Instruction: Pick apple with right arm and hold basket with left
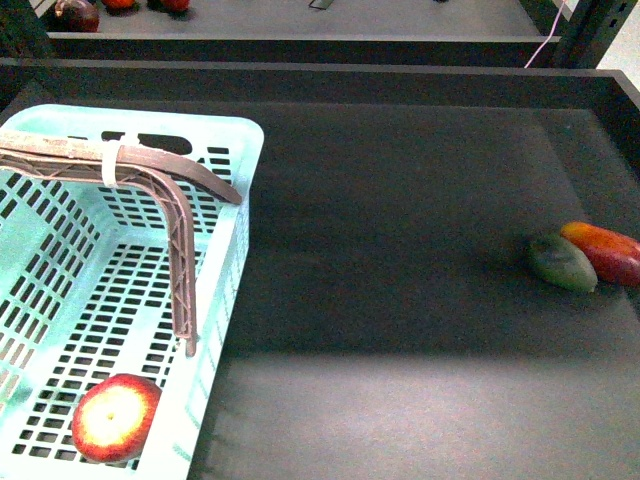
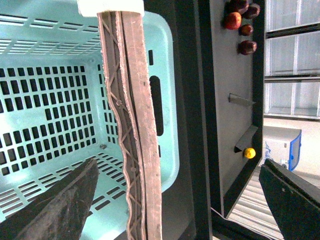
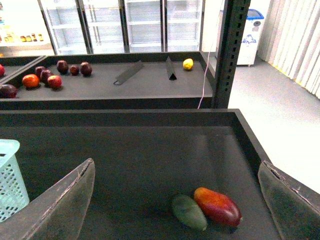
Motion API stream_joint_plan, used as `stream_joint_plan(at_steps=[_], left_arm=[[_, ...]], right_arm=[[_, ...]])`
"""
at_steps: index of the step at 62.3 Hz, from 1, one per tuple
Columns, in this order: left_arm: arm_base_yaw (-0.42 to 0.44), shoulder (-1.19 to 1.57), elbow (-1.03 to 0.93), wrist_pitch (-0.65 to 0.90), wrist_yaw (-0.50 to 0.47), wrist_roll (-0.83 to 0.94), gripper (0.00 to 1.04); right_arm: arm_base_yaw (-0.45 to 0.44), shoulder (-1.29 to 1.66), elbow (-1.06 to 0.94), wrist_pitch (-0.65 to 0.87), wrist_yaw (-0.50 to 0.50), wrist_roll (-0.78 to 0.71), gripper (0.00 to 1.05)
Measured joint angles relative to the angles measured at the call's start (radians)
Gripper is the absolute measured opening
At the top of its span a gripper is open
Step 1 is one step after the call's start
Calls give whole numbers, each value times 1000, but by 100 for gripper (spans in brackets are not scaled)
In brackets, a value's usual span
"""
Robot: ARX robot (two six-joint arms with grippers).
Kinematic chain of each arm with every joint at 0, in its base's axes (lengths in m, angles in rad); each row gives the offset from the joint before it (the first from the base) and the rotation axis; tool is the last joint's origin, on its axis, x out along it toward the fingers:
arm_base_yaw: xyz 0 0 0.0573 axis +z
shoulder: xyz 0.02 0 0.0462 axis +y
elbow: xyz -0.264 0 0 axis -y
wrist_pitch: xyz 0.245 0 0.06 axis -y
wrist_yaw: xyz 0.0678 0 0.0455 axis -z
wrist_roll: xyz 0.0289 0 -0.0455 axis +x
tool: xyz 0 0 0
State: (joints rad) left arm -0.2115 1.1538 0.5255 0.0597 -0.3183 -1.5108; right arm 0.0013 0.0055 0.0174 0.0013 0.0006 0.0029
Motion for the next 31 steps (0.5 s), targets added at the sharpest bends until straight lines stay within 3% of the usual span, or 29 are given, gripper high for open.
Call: stream_joint_plan(at_steps=[22,25,28,31], left_arm=[[-9,-47,-5,-8,-4,2,98],[2,-37,-64,166,59,135,91],[20,-35,-176,446,130,411,80],[32,-48,-250,620,154,690,71]], right_arm=[[0,0,0,0,0,0,96],[0,0,0,0,0,0,96],[0,0,0,0,0,0,96],[0,0,0,0,0,0,96]])
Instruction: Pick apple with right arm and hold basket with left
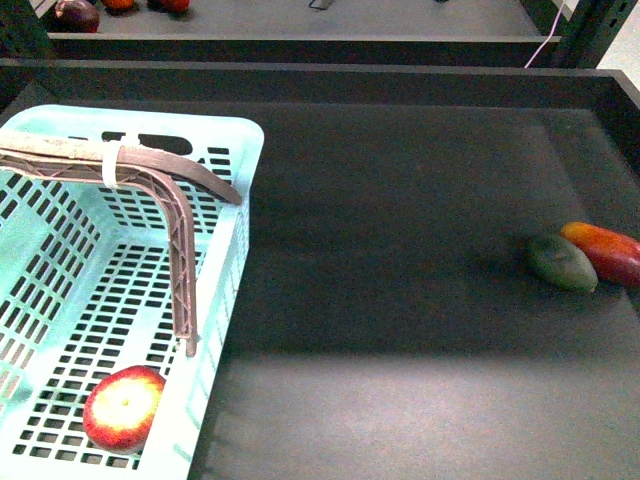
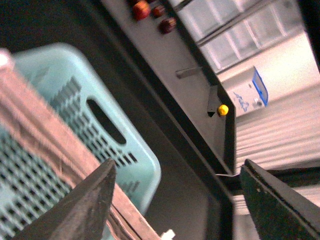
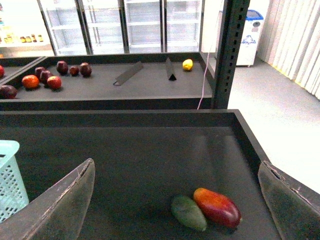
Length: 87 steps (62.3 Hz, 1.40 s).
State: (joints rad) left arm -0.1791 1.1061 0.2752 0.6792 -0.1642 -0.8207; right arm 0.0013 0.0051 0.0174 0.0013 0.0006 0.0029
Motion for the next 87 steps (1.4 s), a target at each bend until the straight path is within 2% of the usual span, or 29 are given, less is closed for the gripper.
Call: stream_joint_plan(at_steps=[3,4,9,15,23,28,34,42,65,87], left_arm=[[14,-29,-41,103,12,236,63],[18,-37,-46,114,12,257,61],[43,-106,-80,132,32,576,45],[61,-158,-122,110,55,719,27],[85,-238,-163,66,73,780,3],[138,-299,-183,30,150,797,3],[174,-361,-205,-13,156,802,3],[175,-399,-250,5,164,806,3],[175,-645,-260,-223,164,809,3],[175,-807,-260,-380,164,809,3]], right_arm=[[0,0,0,0,0,0,96],[0,0,0,0,0,0,96],[0,0,0,0,0,0,96],[0,0,0,0,0,0,96],[0,0,0,0,0,0,96],[0,0,0,0,0,0,96],[0,0,0,0,0,0,96],[0,0,0,0,0,0,96],[0,0,0,0,0,0,96],[0,0,0,0,0,0,96]])
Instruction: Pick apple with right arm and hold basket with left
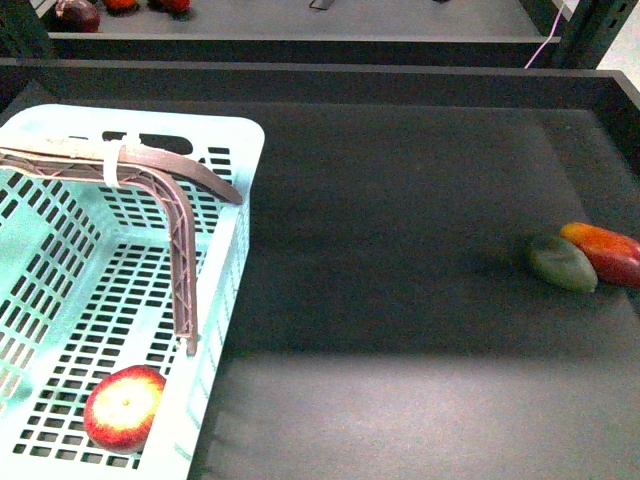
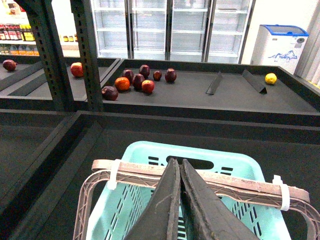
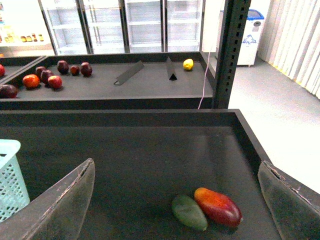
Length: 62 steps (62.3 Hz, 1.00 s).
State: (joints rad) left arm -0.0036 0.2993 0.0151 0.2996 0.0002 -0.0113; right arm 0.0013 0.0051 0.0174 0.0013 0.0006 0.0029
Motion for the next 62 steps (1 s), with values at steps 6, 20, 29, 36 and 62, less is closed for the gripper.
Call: stream_joint_plan(at_steps=[6,20,29,36,62], left_arm=[[0,-37,0,-37,0,0,3],[0,-104,0,-103,0,0,3],[0,-208,0,-240,0,0,3],[0,-290,0,-296,0,0,3],[0,-293,0,-298,0,0,3]], right_arm=[[0,0,0,0,0,0,96],[0,0,0,0,0,0,96],[0,0,0,0,0,0,96],[0,0,0,0,0,0,96],[0,0,0,0,0,0,96]])
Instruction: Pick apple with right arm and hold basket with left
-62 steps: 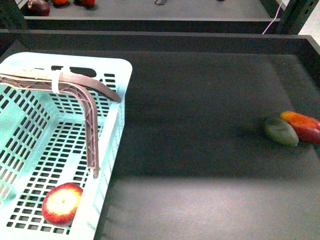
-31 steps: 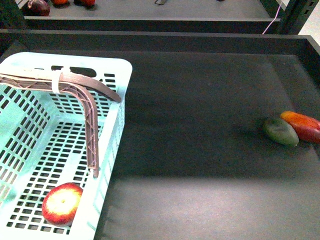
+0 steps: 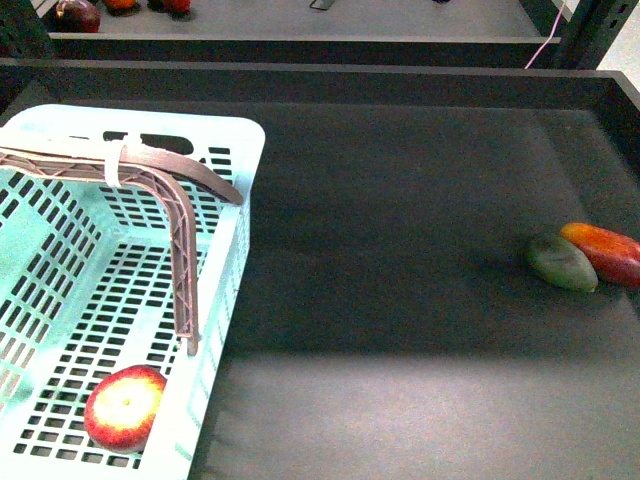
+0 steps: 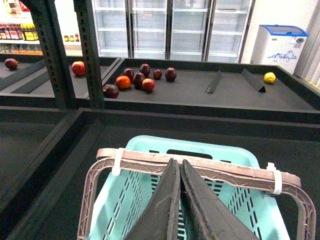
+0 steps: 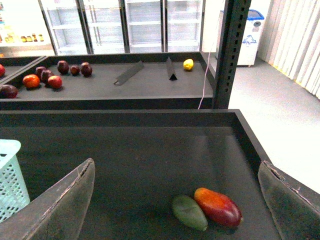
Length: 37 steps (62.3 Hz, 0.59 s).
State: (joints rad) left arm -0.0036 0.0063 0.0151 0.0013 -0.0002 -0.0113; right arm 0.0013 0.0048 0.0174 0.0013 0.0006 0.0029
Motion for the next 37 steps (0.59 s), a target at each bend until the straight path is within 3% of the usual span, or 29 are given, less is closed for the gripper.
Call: stream_joint_plan(at_steps=[10,37], left_arm=[[0,0,0,0,0,0,4],[0,0,0,0,0,0,85]], right_arm=[[0,0,0,0,0,0,96],[0,0,0,0,0,0,96]])
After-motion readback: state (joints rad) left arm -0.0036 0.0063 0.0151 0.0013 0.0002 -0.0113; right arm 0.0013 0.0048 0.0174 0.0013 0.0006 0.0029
